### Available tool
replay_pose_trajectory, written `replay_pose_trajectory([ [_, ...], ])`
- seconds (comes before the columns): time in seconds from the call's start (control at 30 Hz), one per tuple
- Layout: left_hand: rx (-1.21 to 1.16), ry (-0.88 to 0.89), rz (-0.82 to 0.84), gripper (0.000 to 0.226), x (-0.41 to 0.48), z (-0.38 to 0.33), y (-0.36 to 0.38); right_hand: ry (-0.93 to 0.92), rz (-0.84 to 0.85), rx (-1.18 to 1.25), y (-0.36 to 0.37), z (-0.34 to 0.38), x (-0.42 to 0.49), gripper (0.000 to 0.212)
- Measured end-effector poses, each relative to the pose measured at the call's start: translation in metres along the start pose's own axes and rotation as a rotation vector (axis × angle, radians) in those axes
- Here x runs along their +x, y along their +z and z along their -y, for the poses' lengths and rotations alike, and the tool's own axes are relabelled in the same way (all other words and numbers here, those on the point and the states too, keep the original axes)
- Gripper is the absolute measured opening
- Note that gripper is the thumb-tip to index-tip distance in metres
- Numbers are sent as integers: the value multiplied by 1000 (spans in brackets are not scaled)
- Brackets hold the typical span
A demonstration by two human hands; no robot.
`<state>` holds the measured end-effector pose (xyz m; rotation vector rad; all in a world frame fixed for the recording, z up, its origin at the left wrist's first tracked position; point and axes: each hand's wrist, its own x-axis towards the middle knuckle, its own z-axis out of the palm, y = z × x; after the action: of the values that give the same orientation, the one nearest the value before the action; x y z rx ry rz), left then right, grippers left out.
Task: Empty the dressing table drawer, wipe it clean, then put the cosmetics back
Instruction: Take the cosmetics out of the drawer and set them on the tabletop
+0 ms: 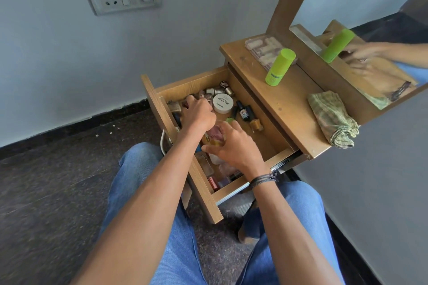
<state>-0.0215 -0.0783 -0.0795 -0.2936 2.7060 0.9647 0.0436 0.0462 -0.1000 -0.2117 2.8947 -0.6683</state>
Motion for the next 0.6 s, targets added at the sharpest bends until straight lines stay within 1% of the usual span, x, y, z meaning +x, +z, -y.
replay_pose_trajectory([
  [0.1,-1,-3,-28,33,-2,-1,-2,45,-20,3,3,2,-1,76],
  [0.23,-24,-25,-22,33,0,0,-6,118,-42,57,4,4,-3,76],
  [0.3,-29,-24,-17,34,0,1,-10,162,-92,99,0,8,-6,71],
  [0.4,-71,44,-13,36,-1,0,-20,194,-194,156,-19,11,-12,65],
  [0.47,-174,90,65,41,-1,0,-28,205,-280,190,-40,11,-18,64],
  [0.5,-227,130,132,43,-1,-1,-32,215,-317,227,-52,11,-21,65],
  [0.57,-268,268,312,42,-5,-3,-40,220,-380,289,-73,11,-27,68],
  [0.6,-251,349,402,48,-6,-3,-43,219,-418,300,-82,11,-30,65],
])
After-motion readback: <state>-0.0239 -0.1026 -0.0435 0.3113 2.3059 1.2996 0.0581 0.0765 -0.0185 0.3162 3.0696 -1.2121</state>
